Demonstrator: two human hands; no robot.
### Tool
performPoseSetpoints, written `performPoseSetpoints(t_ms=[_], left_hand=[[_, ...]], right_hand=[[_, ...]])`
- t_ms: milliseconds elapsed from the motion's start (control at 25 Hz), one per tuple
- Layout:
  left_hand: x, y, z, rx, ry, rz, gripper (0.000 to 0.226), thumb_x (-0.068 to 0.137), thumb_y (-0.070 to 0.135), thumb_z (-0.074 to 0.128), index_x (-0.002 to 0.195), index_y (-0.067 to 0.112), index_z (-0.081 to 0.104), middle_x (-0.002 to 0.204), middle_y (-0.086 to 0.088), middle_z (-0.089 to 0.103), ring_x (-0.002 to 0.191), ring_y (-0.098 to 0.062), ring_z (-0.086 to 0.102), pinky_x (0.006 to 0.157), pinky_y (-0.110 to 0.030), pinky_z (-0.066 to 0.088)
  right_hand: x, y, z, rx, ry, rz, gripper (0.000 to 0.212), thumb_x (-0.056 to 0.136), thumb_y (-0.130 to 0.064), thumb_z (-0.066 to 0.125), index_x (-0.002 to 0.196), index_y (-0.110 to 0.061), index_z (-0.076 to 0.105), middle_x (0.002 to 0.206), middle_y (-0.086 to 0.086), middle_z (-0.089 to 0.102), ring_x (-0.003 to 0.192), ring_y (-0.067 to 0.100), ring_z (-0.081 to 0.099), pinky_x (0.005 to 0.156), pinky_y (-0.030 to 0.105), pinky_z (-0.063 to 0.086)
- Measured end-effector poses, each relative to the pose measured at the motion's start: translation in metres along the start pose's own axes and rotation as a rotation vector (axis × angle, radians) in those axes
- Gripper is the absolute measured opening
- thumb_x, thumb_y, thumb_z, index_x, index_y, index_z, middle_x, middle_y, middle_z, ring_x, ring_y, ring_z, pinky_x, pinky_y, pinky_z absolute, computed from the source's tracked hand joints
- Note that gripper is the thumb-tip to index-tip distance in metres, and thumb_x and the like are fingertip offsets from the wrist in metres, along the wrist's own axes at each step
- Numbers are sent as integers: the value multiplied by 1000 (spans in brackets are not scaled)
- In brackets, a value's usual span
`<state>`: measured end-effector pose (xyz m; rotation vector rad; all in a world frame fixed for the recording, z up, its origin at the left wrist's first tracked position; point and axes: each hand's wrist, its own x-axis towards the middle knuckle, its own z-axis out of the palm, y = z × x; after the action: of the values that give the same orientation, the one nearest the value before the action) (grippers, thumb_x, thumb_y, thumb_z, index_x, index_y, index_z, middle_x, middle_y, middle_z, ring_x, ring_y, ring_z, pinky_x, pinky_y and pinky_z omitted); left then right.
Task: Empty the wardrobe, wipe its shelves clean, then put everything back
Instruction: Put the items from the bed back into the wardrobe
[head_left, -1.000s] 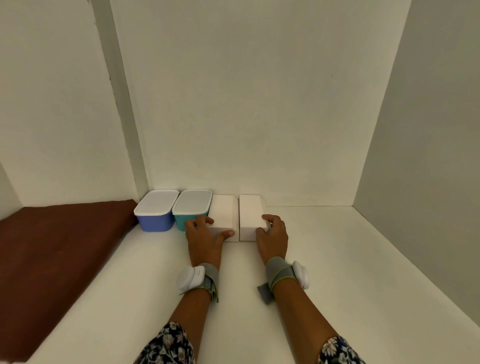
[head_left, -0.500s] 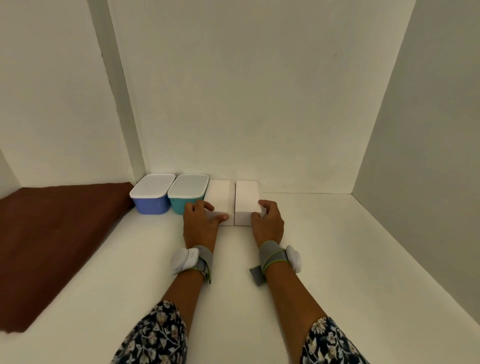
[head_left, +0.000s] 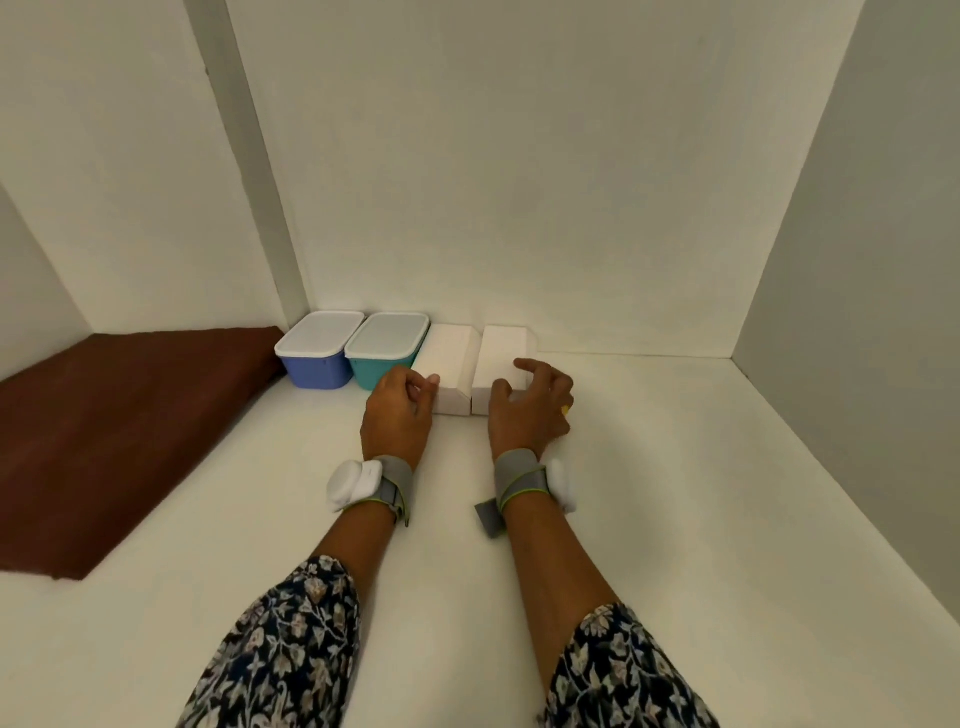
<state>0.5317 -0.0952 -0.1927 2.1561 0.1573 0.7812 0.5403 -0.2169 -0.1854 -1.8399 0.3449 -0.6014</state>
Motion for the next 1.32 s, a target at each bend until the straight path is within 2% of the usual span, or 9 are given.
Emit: performPoseSetpoints(t_ms=[200, 280, 400, 480, 560, 680, 920, 1160, 1320], left_hand=[[-17, 4, -8, -57, -106, -184, 14, 92, 23, 59, 86, 10, 57, 80, -5, 59, 76, -18, 51, 69, -23, 36], [-27, 7, -16, -90, -162, -228, 12, 91, 22, 59, 86, 11, 58, 81, -4, 60, 78, -17, 52, 71, -22, 36], [-49, 13, -34, -133, -231, -250, 10, 92, 23, 58, 89, 13, 59, 83, -1, 59, 80, -16, 52, 72, -22, 36], [-62, 20, -42, -90, -346, -213, 11, 93, 25, 56, 97, 16, 60, 90, 2, 59, 84, -14, 52, 75, -20, 36], [-77, 25, -56, -106, -462, -177, 20, 94, 26, 55, 110, 15, 60, 100, 3, 59, 89, -13, 52, 81, -21, 39], [-106, 30, -83, -196, -509, -210, 25, 94, 24, 56, 115, 13, 58, 110, -2, 61, 97, -14, 53, 86, -22, 40], [-176, 37, -133, -205, -545, -178, 20, 92, 14, 52, 108, 8, 62, 114, -8, 64, 110, -25, 57, 97, -31, 43], [-241, 40, -194, -411, -571, -88, 15, 93, 11, 52, 106, 13, 60, 97, 3, 60, 87, -11, 55, 69, -11, 40], [-280, 56, -203, -507, -612, -147, 14, 93, 13, 51, 106, 16, 57, 96, 3, 58, 89, -15, 55, 76, -21, 40]], right_hand=[[-11, -13, -2, 40, 11, -123, 25, 79, -13, 58, 101, -23, 60, 107, -2, 47, 104, 15, 45, 88, 31, 19], [-18, -16, -5, 70, -9, -175, 23, 79, -13, 58, 99, -24, 60, 100, -4, 50, 98, 14, 48, 88, 32, 24], [-33, -21, -16, 204, -72, -235, 24, 80, -10, 58, 102, -21, 60, 92, -4, 53, 86, 17, 54, 81, 36, 43], [-45, -26, -28, 249, -117, -193, 25, 84, -9, 57, 107, -18, 59, 89, -1, 57, 81, 17, 55, 75, 32, 49], [-67, -31, -43, 213, -228, -112, 26, 88, -12, 55, 113, -17, 56, 92, 0, 58, 83, 15, 55, 73, 24, 44], [-108, -29, -64, 148, -370, -19, 26, 90, -14, 54, 115, -17, 56, 95, 0, 58, 86, 15, 55, 76, 22, 39], [-195, -24, -112, 93, -330, 33, 18, 88, -14, 52, 101, -20, 63, 91, -2, 62, 94, 25, 63, 89, 35, 48], [-273, -27, -163, 96, -237, -66, 23, 88, -9, 50, 97, -23, 64, 81, -2, 59, 78, 19, 59, 73, 25, 47], [-318, -18, -206, 71, -155, -67, 22, 89, -8, 50, 99, -21, 64, 82, -2, 60, 76, 16, 57, 68, 17, 45]])
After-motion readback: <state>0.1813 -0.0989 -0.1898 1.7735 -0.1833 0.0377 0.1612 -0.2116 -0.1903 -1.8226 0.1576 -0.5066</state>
